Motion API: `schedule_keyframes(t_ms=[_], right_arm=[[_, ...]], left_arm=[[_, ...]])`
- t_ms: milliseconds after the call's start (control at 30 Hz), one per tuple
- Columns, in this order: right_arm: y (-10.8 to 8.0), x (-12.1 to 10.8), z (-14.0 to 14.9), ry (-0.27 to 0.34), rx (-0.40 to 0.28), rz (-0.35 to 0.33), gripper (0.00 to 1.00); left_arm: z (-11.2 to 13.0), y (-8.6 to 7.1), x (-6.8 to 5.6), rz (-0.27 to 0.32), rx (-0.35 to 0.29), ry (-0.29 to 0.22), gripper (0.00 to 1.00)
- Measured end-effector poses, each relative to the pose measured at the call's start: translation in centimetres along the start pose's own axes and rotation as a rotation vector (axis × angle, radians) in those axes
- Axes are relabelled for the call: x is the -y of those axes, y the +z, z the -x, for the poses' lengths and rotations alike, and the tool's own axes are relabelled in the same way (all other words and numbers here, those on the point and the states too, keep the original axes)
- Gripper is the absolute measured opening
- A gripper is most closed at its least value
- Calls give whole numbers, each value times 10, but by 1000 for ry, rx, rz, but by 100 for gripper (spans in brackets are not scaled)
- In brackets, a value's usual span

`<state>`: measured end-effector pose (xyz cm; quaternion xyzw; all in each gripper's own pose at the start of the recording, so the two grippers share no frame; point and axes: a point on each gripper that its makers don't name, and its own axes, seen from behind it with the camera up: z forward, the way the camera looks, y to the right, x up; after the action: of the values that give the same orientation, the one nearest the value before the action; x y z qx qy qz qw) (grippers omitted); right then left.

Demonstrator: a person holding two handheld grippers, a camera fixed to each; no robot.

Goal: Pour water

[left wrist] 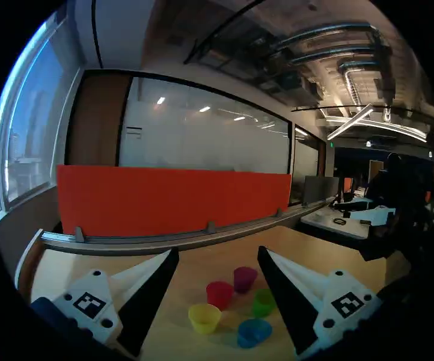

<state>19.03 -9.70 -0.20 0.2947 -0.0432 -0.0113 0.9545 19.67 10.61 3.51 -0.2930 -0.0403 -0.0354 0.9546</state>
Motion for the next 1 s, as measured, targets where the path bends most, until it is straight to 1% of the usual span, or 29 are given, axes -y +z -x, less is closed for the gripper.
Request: schedule_keyframes(t_ms=[67,167,367,567,667,767,867,1000], right_arm=[[0,9,-1,-1,-1,-39,100],[1,15,-3,0,-3,-67,100],[4,14,0,-13,0,-74,100],[5,17,2,-15,15,-94,100],[5,18,7,-13,32,-104,100],[5,20,15,-22,66,-118,100],[3,20,23,-39,103,-127,100],[0,20,35,-57,146,-137,100]], left_arm=[[0,1,-5,27,-1,-3,97],[4,3,-10,55,4,0,97],[11,7,-8,56,18,28,97],[19,8,-12,91,43,40,97],[24,8,-15,108,57,45,97],[30,6,-18,132,74,59,97],[35,3,-22,161,93,89,97],[42,1,-23,182,119,117,97]])
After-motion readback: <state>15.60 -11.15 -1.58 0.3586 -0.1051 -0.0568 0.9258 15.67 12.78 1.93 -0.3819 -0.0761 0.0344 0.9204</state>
